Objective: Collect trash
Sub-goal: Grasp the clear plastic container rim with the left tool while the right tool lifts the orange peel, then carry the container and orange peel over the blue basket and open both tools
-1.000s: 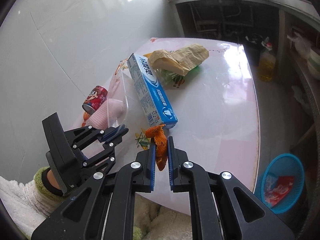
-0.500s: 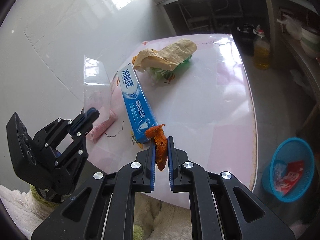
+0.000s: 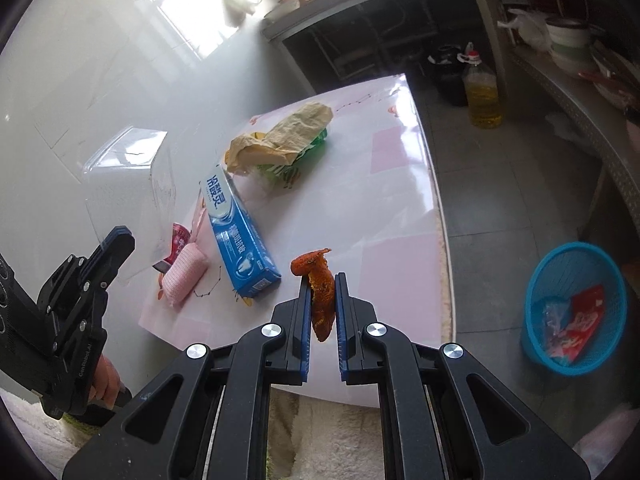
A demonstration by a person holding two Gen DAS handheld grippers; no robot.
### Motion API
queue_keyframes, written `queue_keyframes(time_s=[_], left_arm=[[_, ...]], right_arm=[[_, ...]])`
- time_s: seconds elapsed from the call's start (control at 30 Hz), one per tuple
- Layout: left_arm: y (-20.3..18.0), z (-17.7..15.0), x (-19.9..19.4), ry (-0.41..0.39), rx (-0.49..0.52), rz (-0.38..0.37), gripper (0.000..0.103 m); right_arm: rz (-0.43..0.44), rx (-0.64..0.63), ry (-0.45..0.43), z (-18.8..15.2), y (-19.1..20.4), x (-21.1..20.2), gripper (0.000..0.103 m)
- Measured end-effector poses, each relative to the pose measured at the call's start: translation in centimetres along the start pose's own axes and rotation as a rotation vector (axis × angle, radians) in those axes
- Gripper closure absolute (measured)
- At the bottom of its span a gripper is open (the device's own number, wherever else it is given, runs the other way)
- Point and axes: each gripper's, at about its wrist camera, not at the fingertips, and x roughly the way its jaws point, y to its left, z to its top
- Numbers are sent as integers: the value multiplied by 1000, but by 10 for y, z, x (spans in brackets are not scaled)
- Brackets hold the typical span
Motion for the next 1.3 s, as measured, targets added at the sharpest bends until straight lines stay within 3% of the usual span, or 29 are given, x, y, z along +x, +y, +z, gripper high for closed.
queue_keyframes(time_s=[0.37, 0.53, 0.63, 0.8, 0.97, 1.07, 1.2, 1.3], left_arm=[[-43, 78, 30, -63, -45, -280, 99], [-73, 112, 60, -45, -88, -460, 99], [-94, 133, 92, 8, -158, -598, 99], [-129, 155, 169, 213, -324, -802, 99], [-184, 144, 275, 565, -533, -936, 99], [-221, 123, 332, 758, -602, -917, 99], [-267, 93, 383, 899, -603, -851, 99], [-288, 63, 420, 1031, -711, -842, 99]], right_arm=[[-71, 144, -105, -9, -67, -46, 94], [-148, 235, -152, -21, -106, -68, 94], [-209, 306, -164, -31, -135, -78, 94], [-264, 447, -156, -54, -185, -85, 94], [-275, 554, -109, -74, -222, -75, 94], [-294, 581, -72, -83, -234, -67, 94], [-299, 632, -49, -94, -251, -60, 94], [-307, 661, -31, -101, -261, -56, 94]])
